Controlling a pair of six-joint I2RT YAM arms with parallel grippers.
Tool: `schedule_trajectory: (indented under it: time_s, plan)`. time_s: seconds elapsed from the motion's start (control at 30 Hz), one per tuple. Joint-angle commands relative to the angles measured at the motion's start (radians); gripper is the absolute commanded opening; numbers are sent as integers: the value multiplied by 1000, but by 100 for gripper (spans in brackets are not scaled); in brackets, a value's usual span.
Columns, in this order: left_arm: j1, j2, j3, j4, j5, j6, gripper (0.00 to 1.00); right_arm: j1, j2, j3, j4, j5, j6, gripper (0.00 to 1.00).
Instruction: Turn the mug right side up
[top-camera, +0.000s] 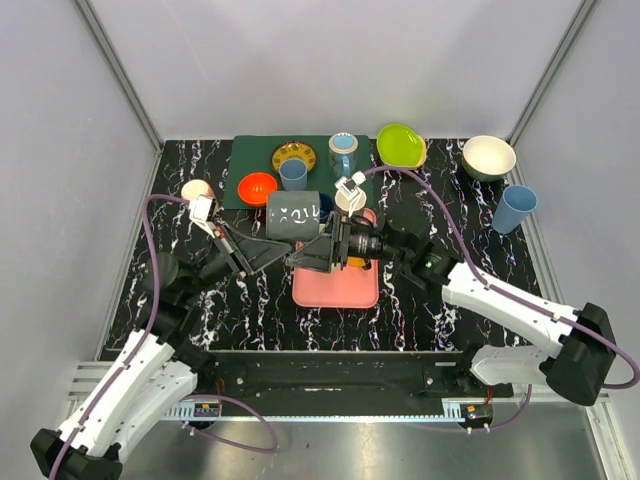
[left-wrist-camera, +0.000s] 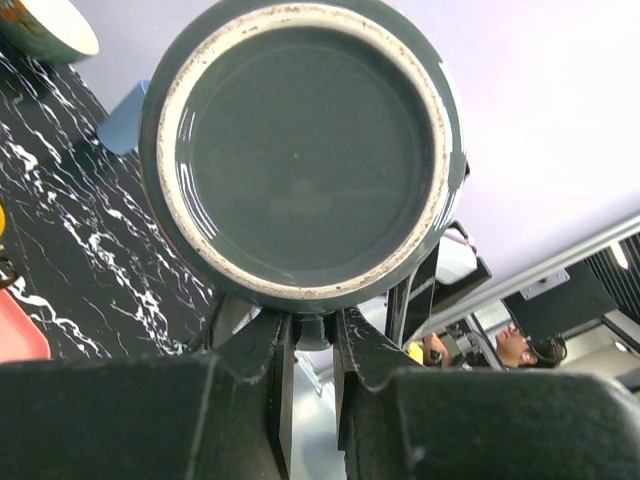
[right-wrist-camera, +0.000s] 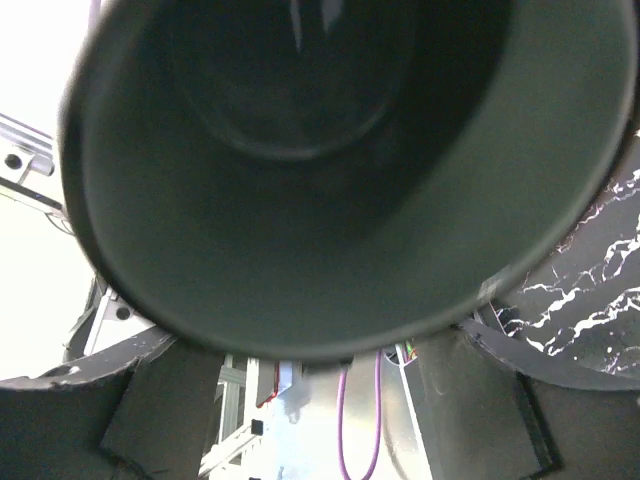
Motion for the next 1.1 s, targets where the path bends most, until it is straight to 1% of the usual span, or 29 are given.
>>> schedule_trajectory:
  time_s: [0.0,0.13,0.17,0.23,0.33,0.37,0.43,0.47,0.5,0.57,0.7,0.73,0.77,0.8,0.83,0.87,0.9,0.93,0.97,1.0,1.03,1.07]
  plan:
    - [-44,-8,28,122,22,39,0,-43,34,78,125,-85,36,77]
    - [-74,-9,9,115,-1,46,0,-48,71,98,143,-98,50,72]
    - [-79,-6,6,121,-2,44,0,-48,77,96,149,-97,56,66]
    - [-94,3,2,130,-9,44,0,-49,86,92,181,-103,74,60]
    - [-116,15,6,127,-12,56,0,-54,94,89,214,-100,90,39]
    - [-121,17,8,127,-13,58,0,-57,94,87,221,-97,94,30]
    - [-130,21,8,122,-15,66,0,-63,94,79,258,-95,111,26]
    - [-131,23,9,119,-13,70,0,-66,94,75,275,-97,119,21]
    - [-134,23,6,118,-12,73,0,-69,93,72,290,-97,136,12]
    - [-139,20,5,112,-15,79,0,-77,88,58,327,-91,147,0]
    - [-141,6,0,83,-21,104,0,-82,53,46,294,-57,110,0]
    - [-139,0,0,72,-30,110,0,-83,42,44,253,-39,92,0]
    - [-139,-5,0,53,-38,119,5,-80,33,50,213,-30,70,0]
    - [-141,-9,5,11,-47,139,14,-82,11,73,164,-16,9,0]
    - [-139,-20,6,-14,-74,150,25,-82,-1,85,46,15,-28,0]
    - [-139,-29,11,-42,-93,165,42,-83,-16,98,-11,30,-63,0]
    - [-139,-35,20,-97,-111,197,50,-80,-44,107,-65,49,-130,0]
    - [-139,-51,25,-121,-157,210,56,-82,-58,128,-173,91,-163,0]
    - [-139,-57,28,-144,-177,222,64,-82,-70,139,-226,108,-194,0]
    - [-139,-63,31,-186,-199,242,67,-82,-88,165,-274,124,-253,0]
    - [-139,-69,35,-201,-238,250,68,-82,-99,174,-374,154,-275,0]
    - [-139,-74,35,-212,-254,256,70,-82,-108,182,-413,171,-293,0]
